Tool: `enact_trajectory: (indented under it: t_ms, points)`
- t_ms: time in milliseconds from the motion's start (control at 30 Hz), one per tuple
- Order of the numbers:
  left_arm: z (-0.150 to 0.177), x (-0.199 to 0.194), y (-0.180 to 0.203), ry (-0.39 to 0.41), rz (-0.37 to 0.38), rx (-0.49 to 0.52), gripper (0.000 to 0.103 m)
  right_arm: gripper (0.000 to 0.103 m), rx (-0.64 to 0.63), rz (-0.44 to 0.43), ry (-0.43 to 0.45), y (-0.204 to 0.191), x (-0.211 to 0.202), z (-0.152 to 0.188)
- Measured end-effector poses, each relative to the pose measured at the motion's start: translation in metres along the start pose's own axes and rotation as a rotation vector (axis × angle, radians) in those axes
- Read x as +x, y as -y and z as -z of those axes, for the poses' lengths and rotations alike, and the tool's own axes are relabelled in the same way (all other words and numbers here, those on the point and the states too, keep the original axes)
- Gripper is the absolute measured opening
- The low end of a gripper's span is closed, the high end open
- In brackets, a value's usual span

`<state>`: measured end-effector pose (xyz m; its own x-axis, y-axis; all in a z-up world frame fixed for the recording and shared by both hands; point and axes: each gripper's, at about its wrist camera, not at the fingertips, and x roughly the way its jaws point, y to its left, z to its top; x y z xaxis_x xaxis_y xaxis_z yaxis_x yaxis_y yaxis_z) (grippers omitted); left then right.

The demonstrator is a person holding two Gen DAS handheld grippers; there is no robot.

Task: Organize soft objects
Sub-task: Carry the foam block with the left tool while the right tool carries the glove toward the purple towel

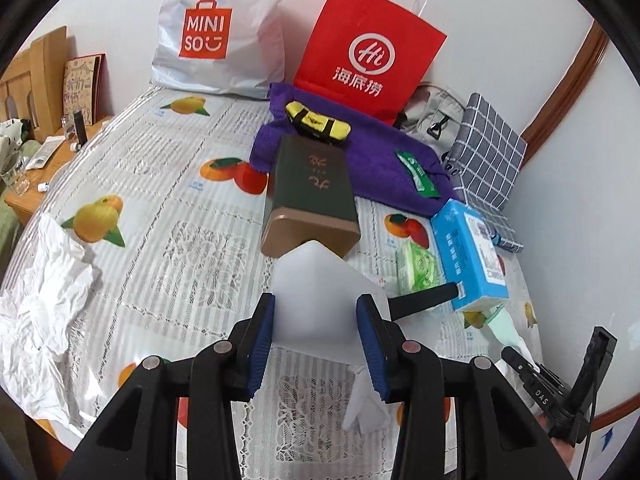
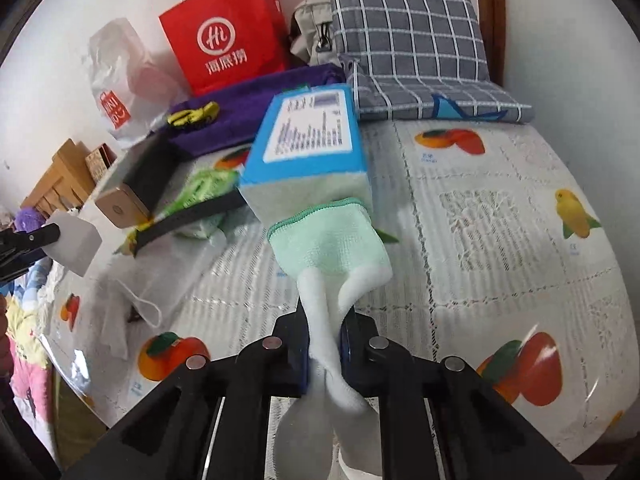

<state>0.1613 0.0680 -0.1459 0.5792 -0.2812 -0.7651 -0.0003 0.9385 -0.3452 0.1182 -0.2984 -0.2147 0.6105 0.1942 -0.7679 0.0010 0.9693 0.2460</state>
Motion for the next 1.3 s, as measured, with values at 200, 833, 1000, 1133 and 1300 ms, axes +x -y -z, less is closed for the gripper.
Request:
enact_trajectory:
  t_ms: [200,833,1000,1133,1300]
  points:
    - [-0.01,-0.014,0.003,0.038,-0.011,0.006,0.039,0.012,-0.036,-0.01,0.027,-0.013,-0.021,-0.016]
    - [-0.046,-0.072,0.021,0.183,-0.033,0.047,0.039,0.012,-0.137,-0.045,0.19,-0.058,-0.075,-0.09]
    - [-0.056,-0.082,0.028,0.214,-0.03,0.053,0.039,0.012,-0.144,-0.05,0.218,-0.065,-0.083,-0.106]
    - [-0.064,-0.083,0.032,0.216,-0.03,0.062,0.039,0.012,-0.146,-0.055,0.227,-0.068,-0.086,-0.116]
    - [-0.072,-0.076,0.037,0.197,-0.032,0.078,0.039,0.012,-0.155,-0.046,0.228,-0.07,-0.083,-0.124]
